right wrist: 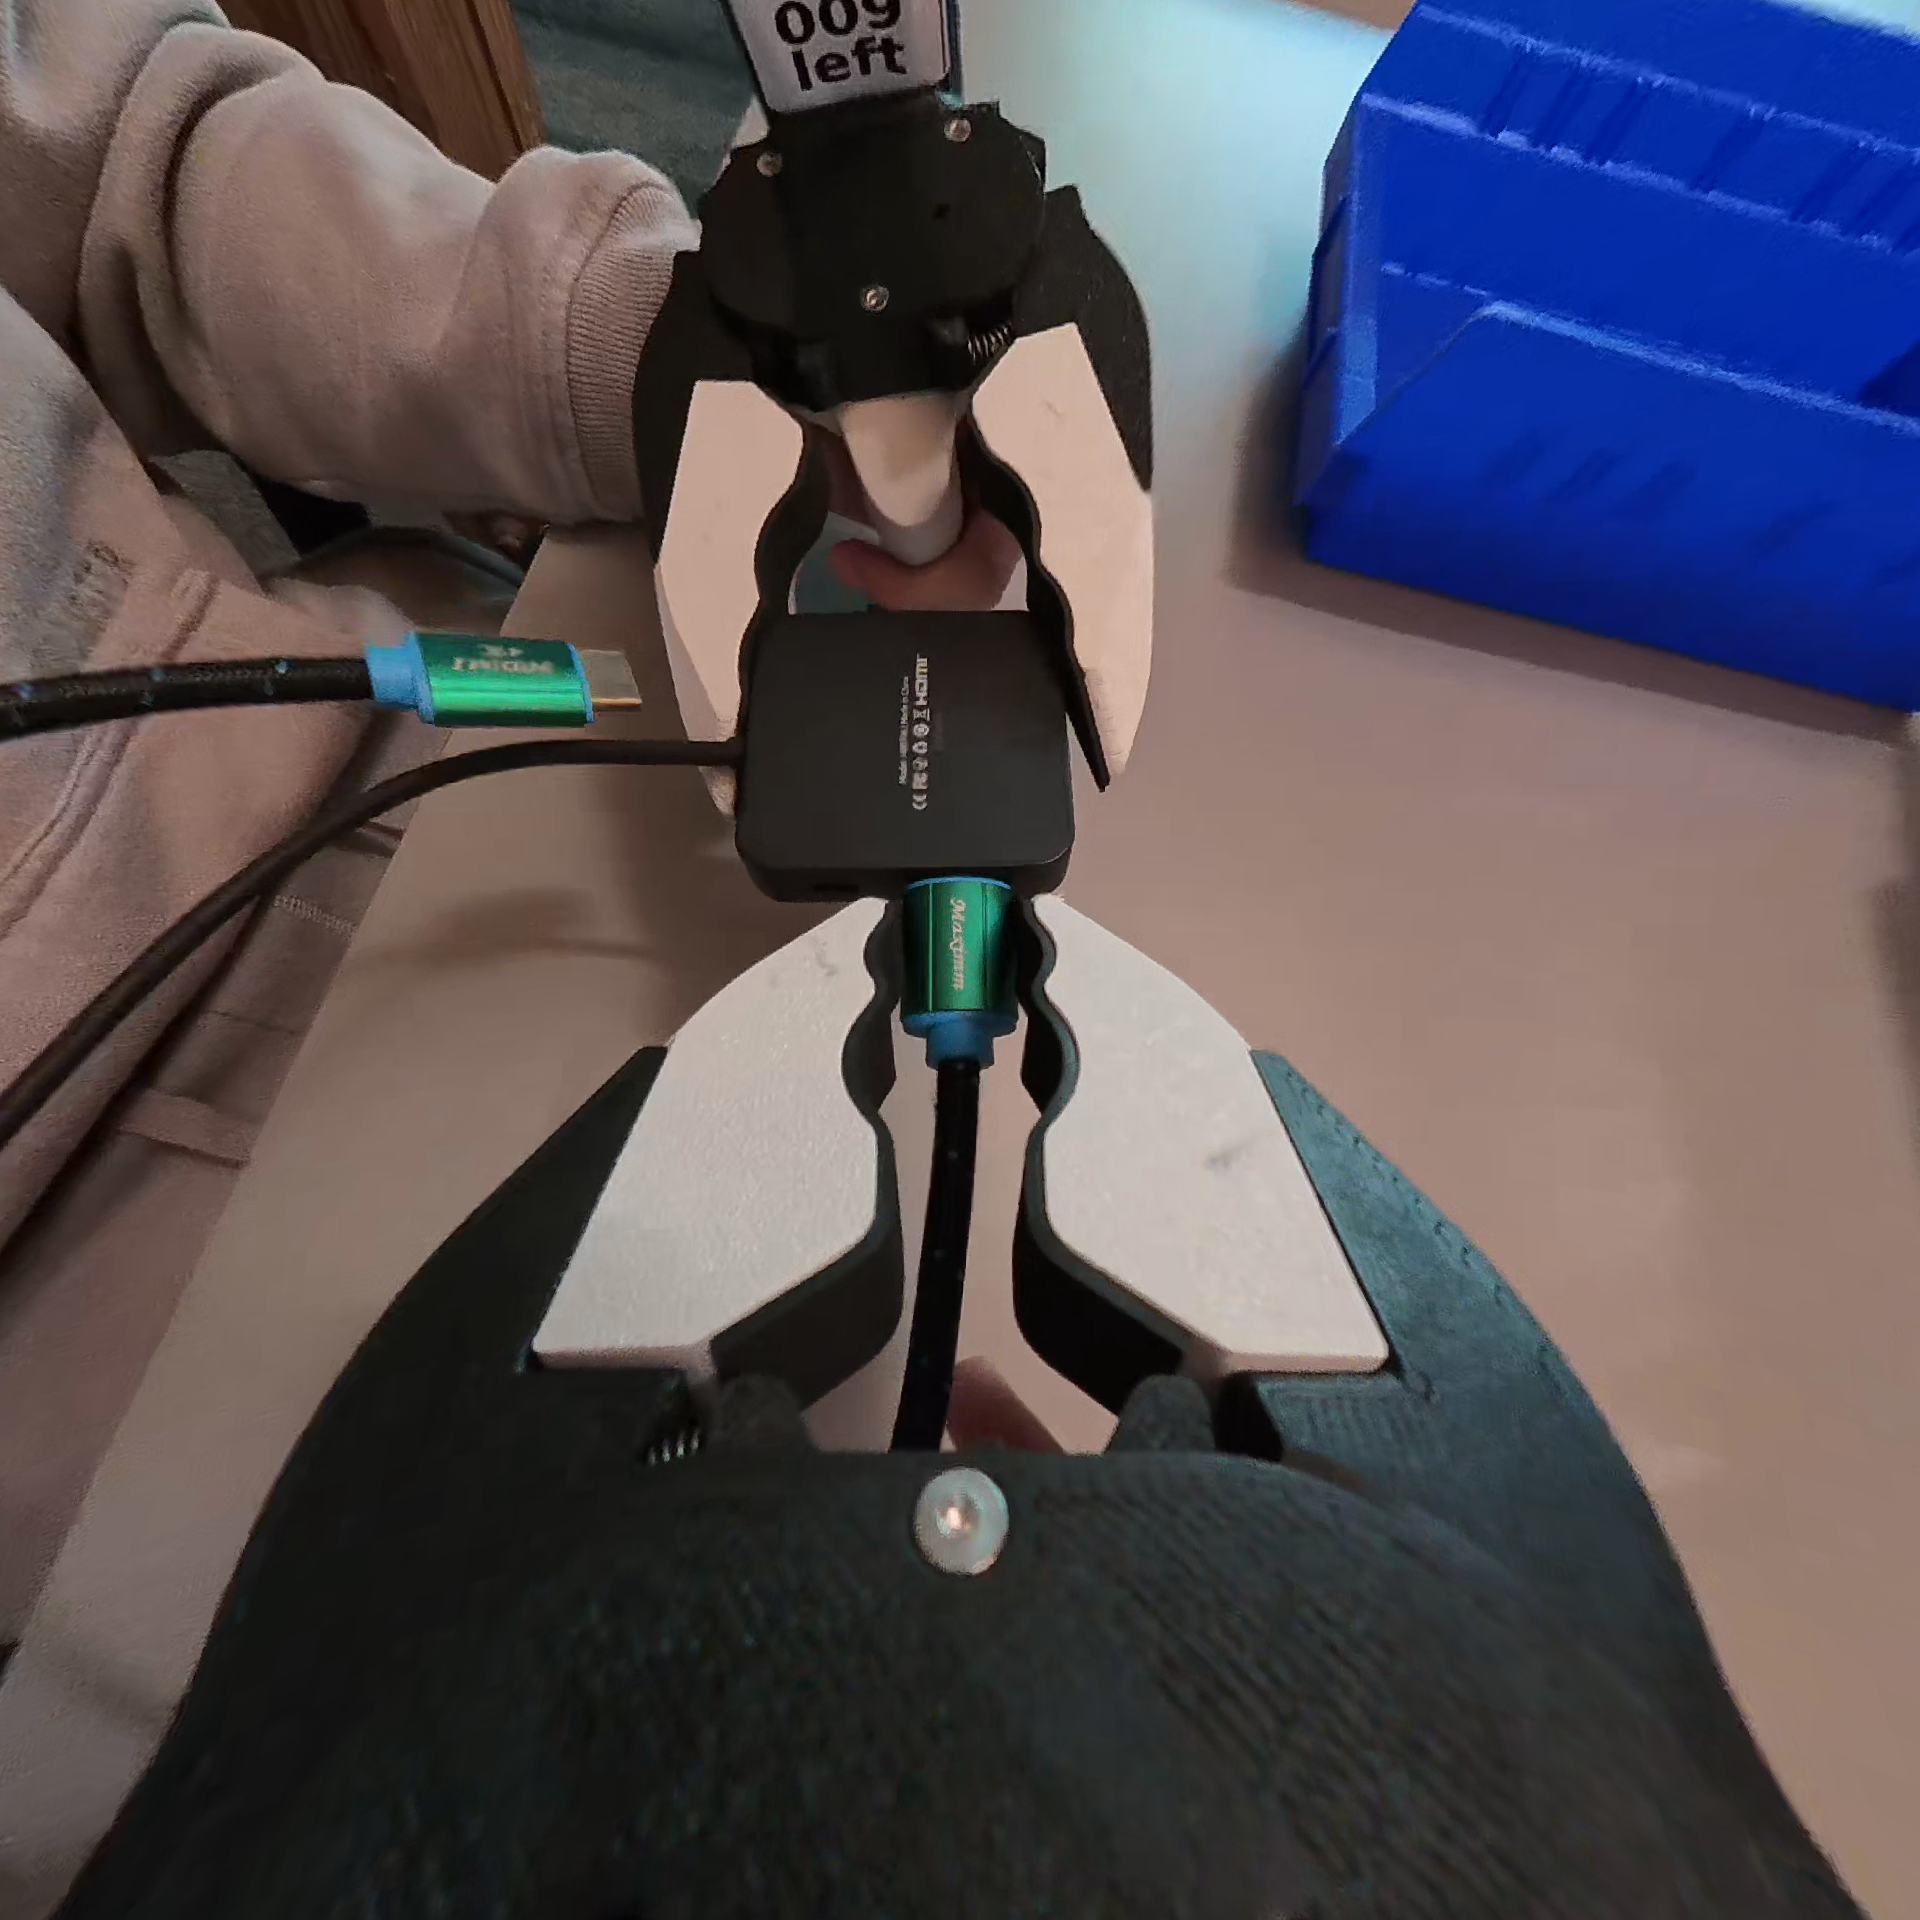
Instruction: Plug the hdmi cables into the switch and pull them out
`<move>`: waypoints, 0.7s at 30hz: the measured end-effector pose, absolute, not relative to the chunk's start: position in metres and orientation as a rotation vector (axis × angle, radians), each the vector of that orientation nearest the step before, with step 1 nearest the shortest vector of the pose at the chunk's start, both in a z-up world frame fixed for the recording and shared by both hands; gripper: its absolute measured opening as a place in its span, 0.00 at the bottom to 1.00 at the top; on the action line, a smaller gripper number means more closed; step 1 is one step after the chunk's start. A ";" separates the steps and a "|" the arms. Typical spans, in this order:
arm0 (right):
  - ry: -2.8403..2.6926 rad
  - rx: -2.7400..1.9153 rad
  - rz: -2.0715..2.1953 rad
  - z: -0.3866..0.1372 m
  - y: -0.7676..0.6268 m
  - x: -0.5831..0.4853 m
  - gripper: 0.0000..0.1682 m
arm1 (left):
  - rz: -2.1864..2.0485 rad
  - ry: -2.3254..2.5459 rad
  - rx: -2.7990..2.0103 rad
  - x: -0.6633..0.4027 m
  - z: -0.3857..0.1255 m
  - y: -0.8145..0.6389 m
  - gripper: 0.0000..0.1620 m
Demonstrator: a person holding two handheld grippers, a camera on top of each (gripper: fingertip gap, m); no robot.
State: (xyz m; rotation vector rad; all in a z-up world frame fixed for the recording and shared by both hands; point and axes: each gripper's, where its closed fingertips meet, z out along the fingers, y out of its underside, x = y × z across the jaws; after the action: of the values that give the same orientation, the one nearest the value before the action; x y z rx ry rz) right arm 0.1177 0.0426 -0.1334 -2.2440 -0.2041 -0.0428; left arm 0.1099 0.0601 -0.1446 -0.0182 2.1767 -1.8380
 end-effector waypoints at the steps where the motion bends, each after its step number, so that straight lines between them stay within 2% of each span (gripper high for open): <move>1: -0.200 -2.275 -0.018 -0.136 0.041 0.116 0.12 | -1.830 2.191 -0.009 0.109 -0.146 0.060 0.45; 11: -0.323 -2.531 -0.121 -0.136 0.015 0.111 0.12 | -1.721 2.209 0.073 0.100 -0.143 0.045 0.45; 13: -0.295 -2.869 -0.429 -0.159 -0.055 0.154 0.12 | -1.682 2.177 0.001 0.112 -0.145 0.068 0.45; 14: -0.185 -2.781 -0.286 -0.157 -0.062 0.149 0.12 | -1.719 2.139 -0.087 0.121 -0.140 0.087 0.44; 15: -0.087 -2.624 -0.190 -0.141 -0.059 0.145 0.12 | -1.755 2.090 -0.162 0.129 -0.132 0.103 0.44; 18: -0.074 -2.641 -0.582 -0.090 -0.103 0.185 0.12 | -1.837 1.965 -0.236 0.138 -0.110 0.119 0.44; 21: -0.075 -2.629 -0.900 -0.027 -0.146 0.207 0.12 | -1.780 1.988 -0.238 0.140 -0.118 0.120 0.44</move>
State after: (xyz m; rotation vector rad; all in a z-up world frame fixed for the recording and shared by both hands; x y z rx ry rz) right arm 0.2069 -0.1457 -0.0273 -2.6288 -0.0750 -0.9000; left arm 0.1403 0.1204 -0.1184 -0.2378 1.9881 -1.7798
